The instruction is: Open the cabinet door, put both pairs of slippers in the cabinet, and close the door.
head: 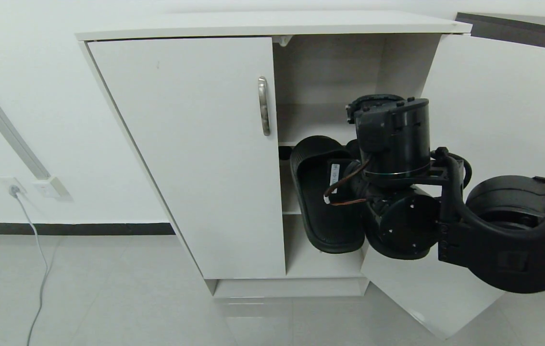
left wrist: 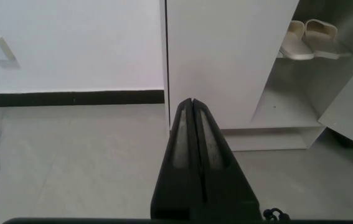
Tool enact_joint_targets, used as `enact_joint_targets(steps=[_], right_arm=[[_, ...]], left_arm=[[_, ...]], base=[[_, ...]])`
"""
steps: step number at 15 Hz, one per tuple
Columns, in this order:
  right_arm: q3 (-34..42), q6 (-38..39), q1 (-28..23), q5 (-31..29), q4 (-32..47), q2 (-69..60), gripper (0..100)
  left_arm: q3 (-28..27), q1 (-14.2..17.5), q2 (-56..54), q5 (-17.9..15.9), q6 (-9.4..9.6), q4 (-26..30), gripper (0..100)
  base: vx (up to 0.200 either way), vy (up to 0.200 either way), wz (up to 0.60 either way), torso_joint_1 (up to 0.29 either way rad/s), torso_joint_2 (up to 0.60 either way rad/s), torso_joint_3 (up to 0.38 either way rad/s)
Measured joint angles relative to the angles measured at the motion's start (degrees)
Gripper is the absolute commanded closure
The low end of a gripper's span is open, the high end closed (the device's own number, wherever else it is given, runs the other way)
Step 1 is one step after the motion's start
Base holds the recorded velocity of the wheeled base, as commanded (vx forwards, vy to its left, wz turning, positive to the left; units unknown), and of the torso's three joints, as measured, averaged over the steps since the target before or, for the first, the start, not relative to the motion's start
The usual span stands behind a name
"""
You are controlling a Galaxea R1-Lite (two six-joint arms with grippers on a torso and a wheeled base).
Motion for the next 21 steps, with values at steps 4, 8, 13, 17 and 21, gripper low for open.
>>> enact_joint_targets(steps=[4,8,13,17,21], right_arm=[[0.0,0.0,-0.5,0.0,0.0,0.1,100],[0.0,0.0,-0.6,0.1,0.0,0.1,100],[0.0,-0.1,-0.8,0.0,0.1,0.1,100],[0.1,-0.4,-0.8,0.5,0.0,0.4,100],[-1.4,-0.6,-1.7,0.6,0.0,1.7,100]], left_arm=[[0.0,0.0,0.0,0.0,0.07,0.0,100],[0.0,0.0,0.0,0.0,0.10,0.0,100],[0.0,0.0,0.0,0.0,0.10,0.0,100],[0.0,0.0,0.0,0.0,0.00,0.0,100],[0.0,0.0,0.0,0.0,-0.04,0.0,100]], base=[[0.050,0.000,0.00,0.001,0.00,0.002],[0.200,0.000,0.00,0.002,0.00,0.005],[0.200,0.000,0.00,0.005,0.00,0.000],[0.100,0.000,0.00,0.000,0.00,0.000],[0.000,0.000,0.00,0.000,0.00,0.000]])
